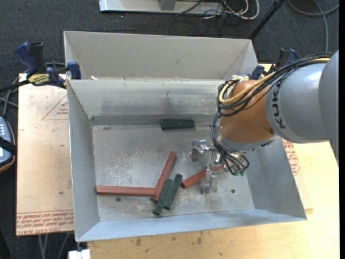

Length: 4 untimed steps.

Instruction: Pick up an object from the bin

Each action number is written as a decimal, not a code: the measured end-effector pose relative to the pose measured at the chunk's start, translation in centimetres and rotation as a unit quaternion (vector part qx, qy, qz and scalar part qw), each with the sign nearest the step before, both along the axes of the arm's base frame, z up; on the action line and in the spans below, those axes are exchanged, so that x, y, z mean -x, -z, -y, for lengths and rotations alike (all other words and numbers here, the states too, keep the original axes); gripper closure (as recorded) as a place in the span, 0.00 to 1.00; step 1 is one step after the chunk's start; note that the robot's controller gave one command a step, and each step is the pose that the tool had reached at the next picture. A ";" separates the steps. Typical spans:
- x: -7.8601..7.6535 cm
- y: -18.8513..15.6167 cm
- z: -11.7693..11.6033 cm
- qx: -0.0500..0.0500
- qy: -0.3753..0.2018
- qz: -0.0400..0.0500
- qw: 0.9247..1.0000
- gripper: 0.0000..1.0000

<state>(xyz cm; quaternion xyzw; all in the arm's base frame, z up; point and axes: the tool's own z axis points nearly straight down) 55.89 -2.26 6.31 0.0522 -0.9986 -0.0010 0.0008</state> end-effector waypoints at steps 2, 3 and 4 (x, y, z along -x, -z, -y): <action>-0.1 0.0 -0.1 0.000 0.001 0.002 1.000 0.00; 0.2 -0.8 -1.8 0.001 -0.070 0.003 0.998 1.00; 0.2 -0.8 -1.8 0.000 -0.069 0.003 0.998 1.00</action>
Offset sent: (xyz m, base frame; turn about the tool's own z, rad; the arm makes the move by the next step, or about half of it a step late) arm 0.0000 0.0000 0.0000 0.0000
